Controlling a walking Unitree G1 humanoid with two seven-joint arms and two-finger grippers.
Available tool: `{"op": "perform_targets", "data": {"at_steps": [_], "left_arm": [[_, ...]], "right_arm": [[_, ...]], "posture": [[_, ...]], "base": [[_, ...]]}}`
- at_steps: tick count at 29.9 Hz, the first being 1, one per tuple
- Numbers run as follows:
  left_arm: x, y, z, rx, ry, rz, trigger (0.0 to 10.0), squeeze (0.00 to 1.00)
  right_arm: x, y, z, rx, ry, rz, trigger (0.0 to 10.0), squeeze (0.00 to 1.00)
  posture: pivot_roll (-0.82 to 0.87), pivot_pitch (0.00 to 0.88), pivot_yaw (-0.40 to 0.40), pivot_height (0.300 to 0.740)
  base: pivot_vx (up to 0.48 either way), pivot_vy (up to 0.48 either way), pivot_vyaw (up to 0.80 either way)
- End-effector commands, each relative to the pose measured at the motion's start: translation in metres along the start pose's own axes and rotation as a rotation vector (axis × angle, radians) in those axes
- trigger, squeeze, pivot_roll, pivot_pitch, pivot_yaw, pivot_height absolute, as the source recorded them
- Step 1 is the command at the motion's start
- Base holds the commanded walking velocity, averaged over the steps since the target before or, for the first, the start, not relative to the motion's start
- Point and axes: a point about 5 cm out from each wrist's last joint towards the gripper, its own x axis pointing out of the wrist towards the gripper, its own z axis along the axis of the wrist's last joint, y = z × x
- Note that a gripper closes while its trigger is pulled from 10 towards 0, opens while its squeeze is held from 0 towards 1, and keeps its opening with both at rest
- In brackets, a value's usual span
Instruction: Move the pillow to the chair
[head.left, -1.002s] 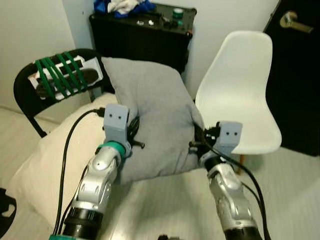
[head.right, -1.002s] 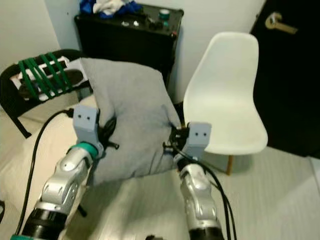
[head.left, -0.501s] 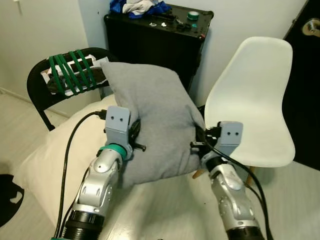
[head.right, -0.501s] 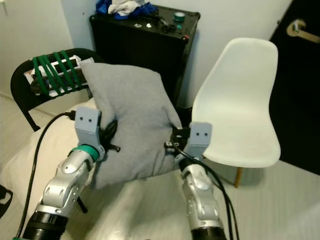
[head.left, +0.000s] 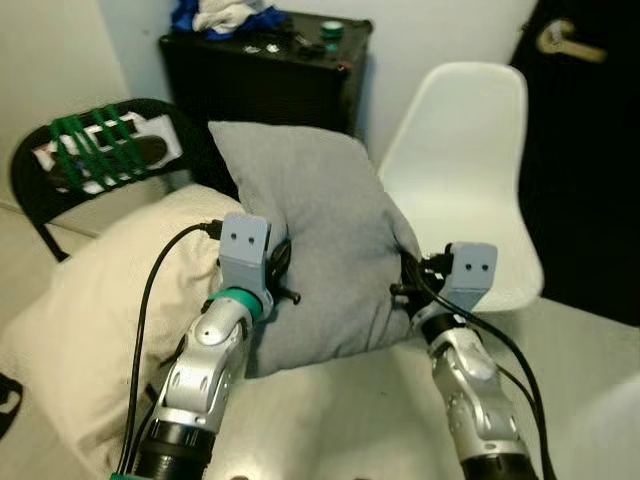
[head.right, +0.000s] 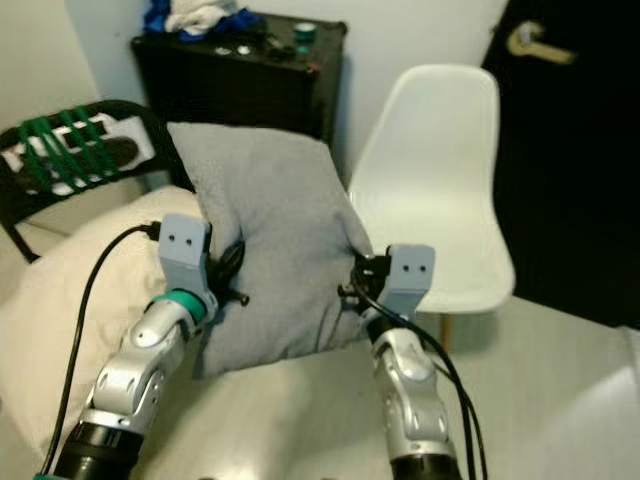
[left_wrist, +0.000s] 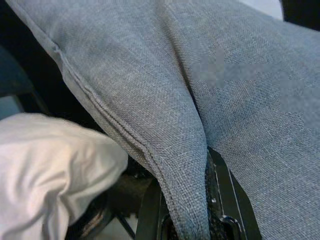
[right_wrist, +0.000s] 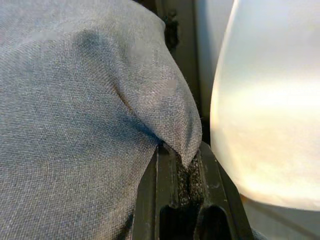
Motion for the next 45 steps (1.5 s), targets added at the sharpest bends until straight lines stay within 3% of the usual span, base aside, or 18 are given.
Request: {"op": "perform_targets", "data": {"at_steps": [1, 25, 32, 45], "left_arm": [[-0.001, 0.002, 0.002, 0.006, -0.014, 0.009, 10.0, 0.0], [-0.001, -0.002, 0.003, 0.02, -0.002, -0.026, 10.0, 0.0], [0.0, -0.005, 0.002, 0.013, 0.033, -0.063, 10.0, 0.0], [-0.003, -0.012, 0.001, 0.062, -0.028, -0.103, 10.0, 0.0]], "right_arm": [[0.0, -0.002, 0.006, 0.009, -0.031, -0.011, 10.0, 0.0], [-0.002, -0.002, 0.003, 0.018, -0.021, -0.016, 10.0, 0.0], [-0.002, -0.001, 0.003, 0.022, -0.023, -0.019, 10.0, 0.0], [-0.007, -0.003, 0.0, 0.025, -0.021, -0.033, 10.0, 0.0]], "posture": [[0.07, 0.039, 0.038, 0.74], [0.07, 0.041, 0.048, 0.74], [0.08, 0.04, 0.054, 0.74], [0.07, 0.034, 0.072, 0.74]], "base": [[0.0, -0.345, 0.0], [0.0, -0.339, 0.0], [0.0, 0.34, 0.0], [0.0, 0.111, 0.0]]}}
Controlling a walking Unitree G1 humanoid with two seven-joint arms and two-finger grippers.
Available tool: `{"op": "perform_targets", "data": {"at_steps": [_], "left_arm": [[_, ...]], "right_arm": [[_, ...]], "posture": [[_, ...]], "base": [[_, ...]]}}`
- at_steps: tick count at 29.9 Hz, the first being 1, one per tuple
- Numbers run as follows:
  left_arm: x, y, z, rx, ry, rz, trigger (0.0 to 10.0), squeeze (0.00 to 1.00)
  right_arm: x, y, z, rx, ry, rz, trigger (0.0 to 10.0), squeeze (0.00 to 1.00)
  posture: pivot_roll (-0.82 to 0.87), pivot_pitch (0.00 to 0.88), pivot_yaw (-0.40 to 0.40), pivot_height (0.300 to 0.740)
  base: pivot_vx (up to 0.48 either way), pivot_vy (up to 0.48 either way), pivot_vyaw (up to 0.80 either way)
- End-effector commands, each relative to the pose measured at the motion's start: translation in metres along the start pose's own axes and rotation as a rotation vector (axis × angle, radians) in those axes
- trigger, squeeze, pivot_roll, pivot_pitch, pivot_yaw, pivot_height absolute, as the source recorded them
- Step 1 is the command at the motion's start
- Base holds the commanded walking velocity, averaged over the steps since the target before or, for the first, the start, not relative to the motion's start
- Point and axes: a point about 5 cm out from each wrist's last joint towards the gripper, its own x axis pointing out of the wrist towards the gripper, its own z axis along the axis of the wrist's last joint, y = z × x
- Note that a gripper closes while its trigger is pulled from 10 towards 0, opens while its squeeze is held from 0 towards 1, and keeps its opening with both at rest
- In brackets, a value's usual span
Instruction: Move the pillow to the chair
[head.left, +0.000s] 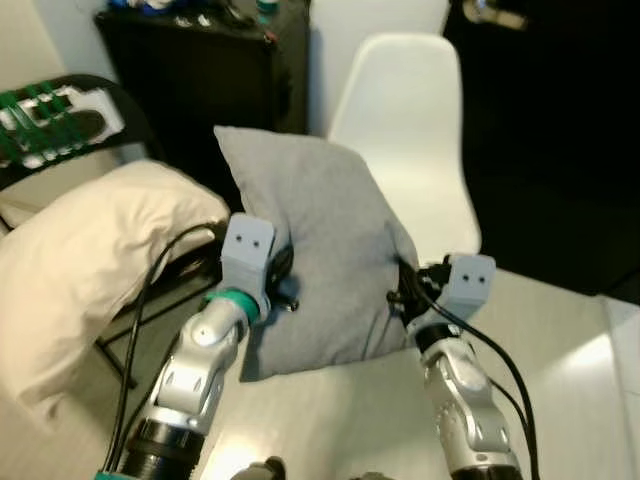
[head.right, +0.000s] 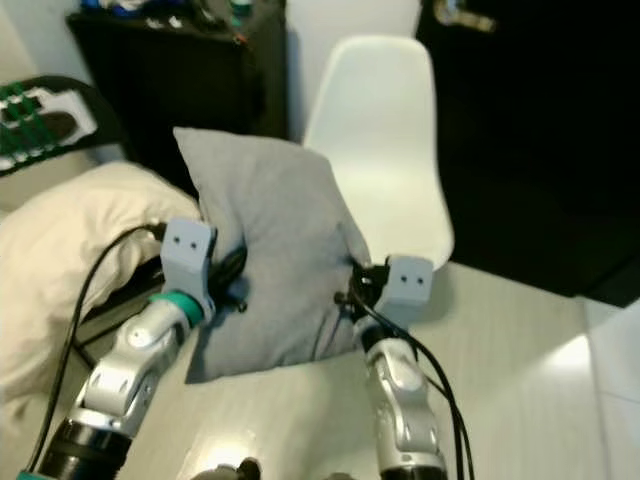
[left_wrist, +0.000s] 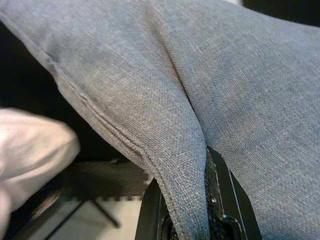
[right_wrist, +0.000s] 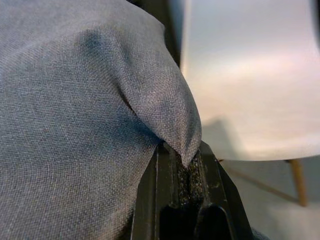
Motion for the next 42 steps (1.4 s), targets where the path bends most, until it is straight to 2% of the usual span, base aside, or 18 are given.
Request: {"op": "perform_targets", "data": {"at_steps": [1, 8, 19, 25, 32, 42], "left_arm": [[-0.002, -0.002, 0.002, 0.013, -0.027, -0.001, 10.0, 0.0], [-0.004, -0.001, 0.0, 0.0, -0.022, 0.011, 10.0, 0.0], [-0.009, 0.012, -0.005, -0.053, -0.034, 0.088, 10.0, 0.0], [-0.009, 0.013, -0.006, -0.057, -0.038, 0.092, 10.0, 0.0], [-0.008, 0.019, -0.009, -0.122, -0.012, 0.122, 10.0, 0.0], [-0.003, 0.022, -0.004, -0.063, -0.022, 0.087, 10.0, 0.0]], "right_arm": [[-0.001, -0.001, 0.006, -0.002, -0.037, -0.005, 10.0, 0.0], [-0.002, -0.002, 0.005, -0.007, -0.034, -0.001, 10.0, 0.0], [-0.001, -0.003, 0.001, -0.021, -0.017, 0.012, 10.0, 0.0], [0.0, -0.002, 0.0, -0.024, -0.008, 0.019, 10.0, 0.0], [-0.002, -0.002, -0.007, -0.018, 0.018, 0.023, 10.0, 0.0], [-0.002, -0.006, -0.009, -0.022, 0.029, 0.015, 10.0, 0.0]], "posture": [[0.07, 0.033, 0.07, 0.74], [0.07, 0.03, 0.065, 0.74], [0.07, 0.024, 0.036, 0.74], [0.07, 0.024, 0.032, 0.74], [0.07, 0.024, 0.032, 0.74], [0.08, 0.026, 0.033, 0.74]], "base": [[0.0, 0.0, 0.0], [0.0, 0.0, 0.0], [0.0, 0.0, 0.0], [0.0, -0.48, 0.0], [0.0, -0.2, 0.0], [0.0, 0.0, 0.0]]}}
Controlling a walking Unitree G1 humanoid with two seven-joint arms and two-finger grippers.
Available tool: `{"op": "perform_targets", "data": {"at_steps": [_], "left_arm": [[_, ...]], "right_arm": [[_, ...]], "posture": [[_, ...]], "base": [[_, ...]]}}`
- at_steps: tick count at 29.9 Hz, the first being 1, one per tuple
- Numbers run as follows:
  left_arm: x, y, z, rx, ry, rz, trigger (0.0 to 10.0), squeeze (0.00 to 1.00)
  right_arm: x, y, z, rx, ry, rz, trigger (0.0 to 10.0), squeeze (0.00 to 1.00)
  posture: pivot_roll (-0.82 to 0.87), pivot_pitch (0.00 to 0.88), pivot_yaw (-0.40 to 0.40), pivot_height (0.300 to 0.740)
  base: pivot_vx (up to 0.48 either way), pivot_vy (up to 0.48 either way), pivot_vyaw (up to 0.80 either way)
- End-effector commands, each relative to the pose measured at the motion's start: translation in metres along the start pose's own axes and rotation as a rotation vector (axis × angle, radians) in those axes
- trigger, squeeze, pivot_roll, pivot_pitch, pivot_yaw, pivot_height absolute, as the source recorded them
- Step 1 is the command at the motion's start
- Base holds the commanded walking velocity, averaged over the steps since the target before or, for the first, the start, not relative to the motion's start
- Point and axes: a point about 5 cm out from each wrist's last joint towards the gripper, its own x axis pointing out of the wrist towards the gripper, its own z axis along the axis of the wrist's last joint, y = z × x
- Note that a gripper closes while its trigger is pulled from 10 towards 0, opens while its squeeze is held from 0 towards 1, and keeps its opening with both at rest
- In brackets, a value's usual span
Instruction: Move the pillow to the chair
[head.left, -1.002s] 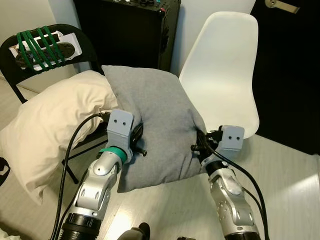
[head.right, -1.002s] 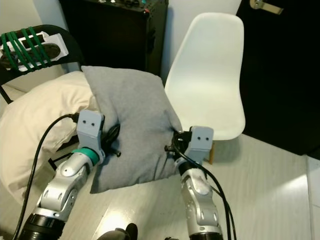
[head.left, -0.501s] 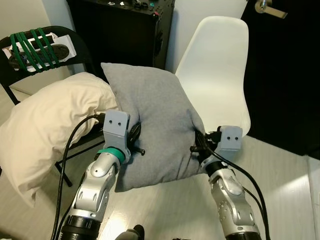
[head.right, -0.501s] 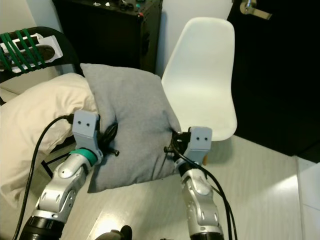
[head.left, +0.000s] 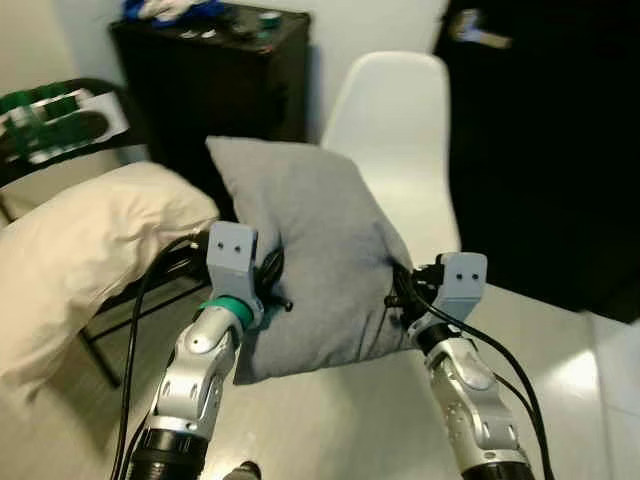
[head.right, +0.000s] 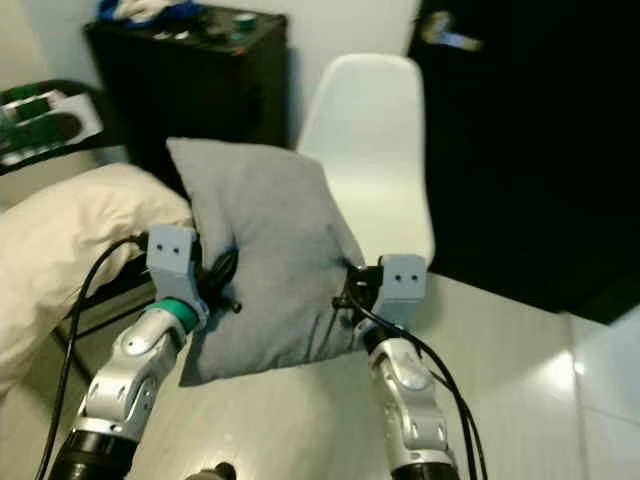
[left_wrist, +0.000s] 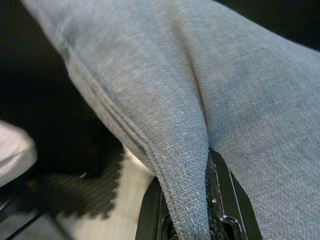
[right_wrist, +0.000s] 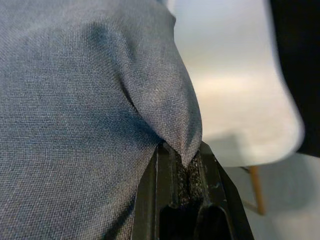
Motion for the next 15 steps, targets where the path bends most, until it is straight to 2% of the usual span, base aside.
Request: {"op": "perform_targets", "data": {"at_steps": [1, 5, 15], "left_arm": [[-0.002, 0.008, -0.001, 0.023, -0.007, 0.017, 10.0, 0.0], [0.0, 0.003, -0.005, 0.066, 0.003, 0.005, 10.0, 0.0], [0.001, 0.001, -0.014, 0.092, 0.019, 0.007, 10.0, 0.0]], "right_arm": [[-0.001, -0.002, -0.002, 0.007, -0.006, -0.014, 10.0, 0.0], [-0.003, -0.005, -0.009, 0.003, 0.017, -0.029, 10.0, 0.0], [-0.008, -0.013, -0.025, -0.017, 0.073, -0.053, 10.0, 0.0]], "posture": [[0.08, 0.026, 0.033, 0.74], [0.08, 0.026, 0.035, 0.74], [0.07, 0.02, 0.031, 0.74]], "base": [[0.0, 0.0, 0.0], [0.0, 0.0, 0.0], [0.0, 0.0, 0.0]]}}
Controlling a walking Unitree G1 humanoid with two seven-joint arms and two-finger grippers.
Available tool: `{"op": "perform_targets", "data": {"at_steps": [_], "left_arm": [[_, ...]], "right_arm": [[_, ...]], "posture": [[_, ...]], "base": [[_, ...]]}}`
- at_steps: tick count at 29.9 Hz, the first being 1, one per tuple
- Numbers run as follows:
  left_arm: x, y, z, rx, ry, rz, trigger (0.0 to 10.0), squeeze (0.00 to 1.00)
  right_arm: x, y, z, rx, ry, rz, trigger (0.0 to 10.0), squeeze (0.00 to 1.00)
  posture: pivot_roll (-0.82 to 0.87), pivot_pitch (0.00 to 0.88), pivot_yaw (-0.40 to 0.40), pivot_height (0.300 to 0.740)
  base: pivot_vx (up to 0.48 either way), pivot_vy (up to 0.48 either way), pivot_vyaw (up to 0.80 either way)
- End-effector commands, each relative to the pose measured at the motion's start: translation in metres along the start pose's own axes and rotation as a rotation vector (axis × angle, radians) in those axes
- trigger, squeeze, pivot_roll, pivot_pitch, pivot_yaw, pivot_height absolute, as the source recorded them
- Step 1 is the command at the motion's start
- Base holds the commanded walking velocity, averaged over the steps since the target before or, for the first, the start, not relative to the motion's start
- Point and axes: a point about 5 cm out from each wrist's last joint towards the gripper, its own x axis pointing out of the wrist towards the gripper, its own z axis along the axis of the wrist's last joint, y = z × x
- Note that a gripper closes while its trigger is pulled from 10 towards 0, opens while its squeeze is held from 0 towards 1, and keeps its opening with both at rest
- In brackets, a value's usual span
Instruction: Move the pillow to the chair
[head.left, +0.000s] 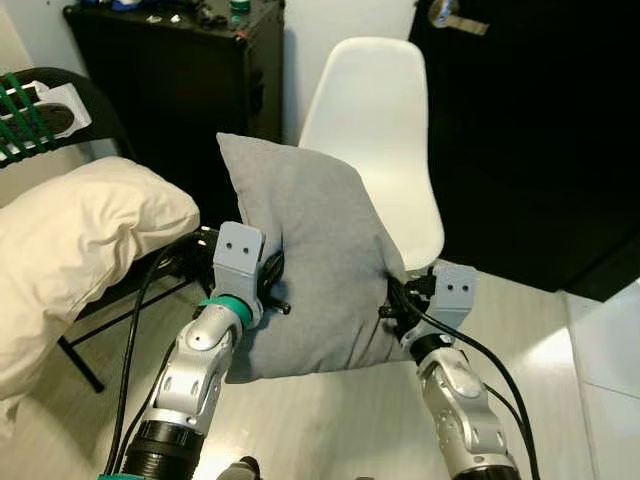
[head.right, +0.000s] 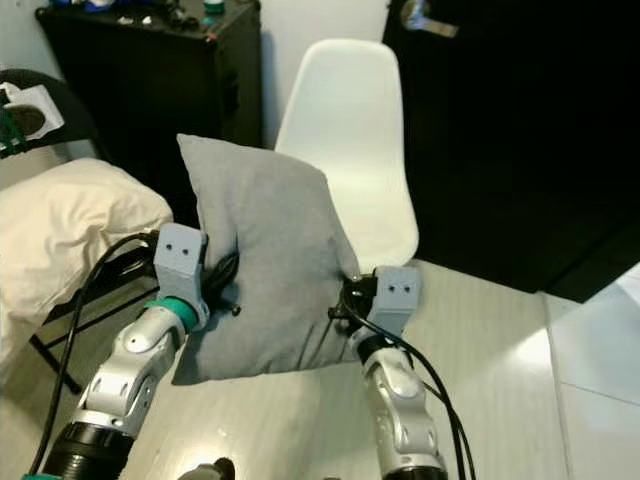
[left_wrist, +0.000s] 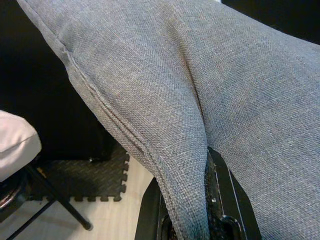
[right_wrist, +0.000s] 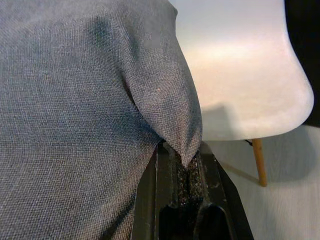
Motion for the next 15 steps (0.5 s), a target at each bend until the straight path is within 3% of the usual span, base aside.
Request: {"op": "perform_targets", "data": {"at_steps": [1, 7, 15], "left_arm": [[-0.001, 0.001, 0.0, 0.027, -0.022, 0.014, 10.0, 0.0], [-0.007, 0.008, -0.017, 0.08, 0.007, 0.037, 10.0, 0.0], [-0.009, 0.006, -0.021, 0.063, -0.003, 0.029, 10.0, 0.0]], "right_arm": [[-0.005, -0.01, -0.006, -0.017, 0.009, -0.037, 10.0, 0.0], [-0.01, -0.02, -0.023, -0.054, 0.086, -0.08, 10.0, 0.0], [-0.01, -0.023, -0.027, -0.057, 0.093, -0.094, 10.0, 0.0]], "posture": [[0.07, 0.02, 0.03, 0.74], [0.07, 0.024, 0.024, 0.74], [0.07, 0.025, 0.022, 0.74]], "base": [[0.0, 0.0, 0.0], [0.0, 0.0, 0.0], [0.0, 0.0, 0.0]]}}
